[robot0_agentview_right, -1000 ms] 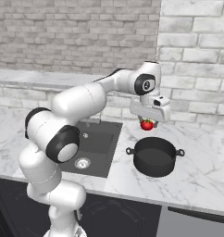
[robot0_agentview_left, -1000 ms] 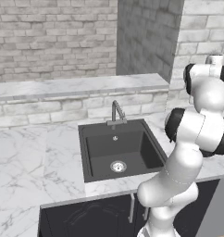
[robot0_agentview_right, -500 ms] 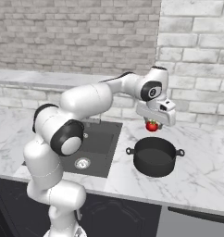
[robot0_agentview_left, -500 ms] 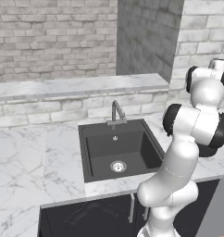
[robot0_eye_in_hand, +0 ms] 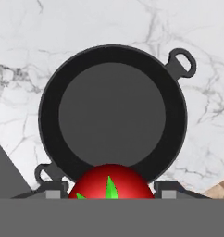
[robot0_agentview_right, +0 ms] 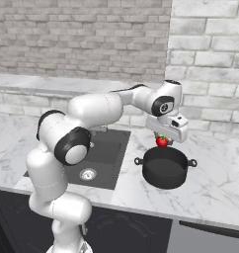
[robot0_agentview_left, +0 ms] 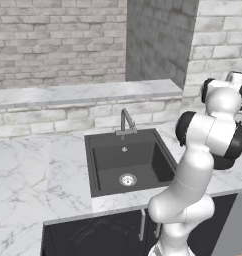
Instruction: Dump the tomato from the pot into the sink. Then turn on the water and wash the tomato. Then turn off the water and put the tomato back in the pot.
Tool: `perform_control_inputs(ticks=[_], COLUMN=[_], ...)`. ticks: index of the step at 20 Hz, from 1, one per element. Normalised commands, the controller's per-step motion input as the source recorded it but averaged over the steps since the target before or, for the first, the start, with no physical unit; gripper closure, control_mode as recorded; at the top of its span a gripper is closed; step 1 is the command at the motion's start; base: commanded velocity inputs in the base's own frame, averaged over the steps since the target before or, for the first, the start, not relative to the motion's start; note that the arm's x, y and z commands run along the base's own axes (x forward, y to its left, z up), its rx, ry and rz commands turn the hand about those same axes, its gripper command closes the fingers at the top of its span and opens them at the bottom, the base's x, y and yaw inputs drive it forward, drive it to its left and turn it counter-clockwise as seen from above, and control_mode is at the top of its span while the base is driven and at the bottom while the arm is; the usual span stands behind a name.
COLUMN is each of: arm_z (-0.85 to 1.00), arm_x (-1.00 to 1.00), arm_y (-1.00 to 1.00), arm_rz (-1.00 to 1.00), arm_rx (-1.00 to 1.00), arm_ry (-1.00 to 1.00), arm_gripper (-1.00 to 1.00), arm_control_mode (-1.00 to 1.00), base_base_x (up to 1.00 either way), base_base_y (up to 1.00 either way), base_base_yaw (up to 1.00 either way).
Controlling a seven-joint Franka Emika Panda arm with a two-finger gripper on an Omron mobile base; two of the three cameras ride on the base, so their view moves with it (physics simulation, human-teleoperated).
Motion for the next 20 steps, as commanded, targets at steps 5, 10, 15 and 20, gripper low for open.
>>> perform_control_inputs(ticks=[5, 10, 15, 20], arm_z=[-0.53, -0.42, -0.32, -0.30], arm_x=[0.00, 0.00, 0.00, 0.00], arm_y=[0.00, -0.10, -0.08, -0.02], arm_rz=[0.00, 0.00, 0.00, 0.00], arm_rx=[0.00, 0.00, 0.04, 0.12], arm_ry=[0.02, 0.07, 0.00, 0.00], arm_gripper=[1.00, 1.00, 1.00, 1.00], arm_control_mode=[-1.00, -1.00, -1.00, -1.00], base_base_x=[0.00, 0.00, 0.00, 0.00], base_base_y=[0.00, 0.00, 0.00, 0.00], base_base_yaw=[0.00, 0.00, 0.00, 0.00])
